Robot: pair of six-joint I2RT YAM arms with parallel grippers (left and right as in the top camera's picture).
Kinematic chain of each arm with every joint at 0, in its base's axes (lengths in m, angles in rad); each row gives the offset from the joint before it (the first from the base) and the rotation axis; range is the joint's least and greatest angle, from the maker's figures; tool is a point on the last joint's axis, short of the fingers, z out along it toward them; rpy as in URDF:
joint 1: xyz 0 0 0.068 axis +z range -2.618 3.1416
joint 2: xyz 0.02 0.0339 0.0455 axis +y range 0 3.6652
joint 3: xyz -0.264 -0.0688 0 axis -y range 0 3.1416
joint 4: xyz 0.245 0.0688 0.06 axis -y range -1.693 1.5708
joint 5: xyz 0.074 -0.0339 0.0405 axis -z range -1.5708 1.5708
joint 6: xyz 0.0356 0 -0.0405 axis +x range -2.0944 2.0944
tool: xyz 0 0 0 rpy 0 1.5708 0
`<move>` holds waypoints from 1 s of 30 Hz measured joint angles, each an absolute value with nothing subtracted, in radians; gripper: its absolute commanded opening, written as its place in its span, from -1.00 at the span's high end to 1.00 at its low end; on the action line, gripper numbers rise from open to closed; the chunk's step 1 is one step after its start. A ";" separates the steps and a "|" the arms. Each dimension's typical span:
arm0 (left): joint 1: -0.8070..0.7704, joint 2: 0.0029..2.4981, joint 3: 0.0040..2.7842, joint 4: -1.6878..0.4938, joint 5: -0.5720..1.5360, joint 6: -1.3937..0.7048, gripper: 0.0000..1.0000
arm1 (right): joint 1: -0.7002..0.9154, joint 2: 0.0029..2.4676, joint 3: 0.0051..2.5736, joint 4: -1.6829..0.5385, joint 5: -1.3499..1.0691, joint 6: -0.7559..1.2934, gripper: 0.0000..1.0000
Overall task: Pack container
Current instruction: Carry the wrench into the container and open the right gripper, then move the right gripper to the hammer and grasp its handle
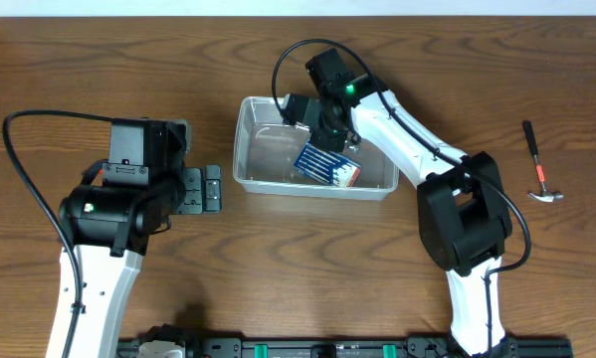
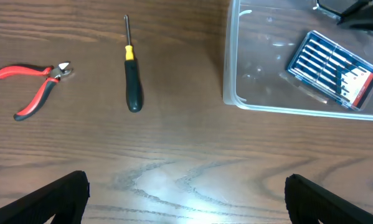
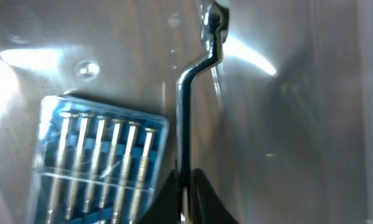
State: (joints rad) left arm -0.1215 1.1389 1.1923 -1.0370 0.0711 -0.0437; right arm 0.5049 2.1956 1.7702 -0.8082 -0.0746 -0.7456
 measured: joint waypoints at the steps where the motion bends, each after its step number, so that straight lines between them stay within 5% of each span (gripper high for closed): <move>1: -0.121 1.139 1.192 -1.037 0.071 -0.044 -0.97 | 0.503 2.196 1.770 -0.806 -0.070 -0.749 0.32; 5: -0.121 1.139 1.192 -1.037 0.071 -0.044 -0.97 | 0.492 2.196 1.770 -0.824 -0.062 -0.755 0.00; 14: -0.121 1.139 1.192 -1.037 0.071 -0.044 -0.97 | 0.480 2.193 1.770 -0.904 -0.057 -0.715 0.04; 21: -0.121 1.139 1.192 -1.033 0.071 -0.035 -0.97 | 0.457 1.989 1.759 -0.938 -0.069 -0.591 -0.25; 23: -0.121 1.139 1.192 -1.030 0.071 -0.030 -0.97 | 0.416 1.867 1.760 -0.937 -0.064 -0.522 -0.50; 30: -0.121 1.139 1.192 -1.029 0.071 -0.026 -0.97 | 0.015 1.579 1.797 -1.111 -0.030 -0.376 -0.68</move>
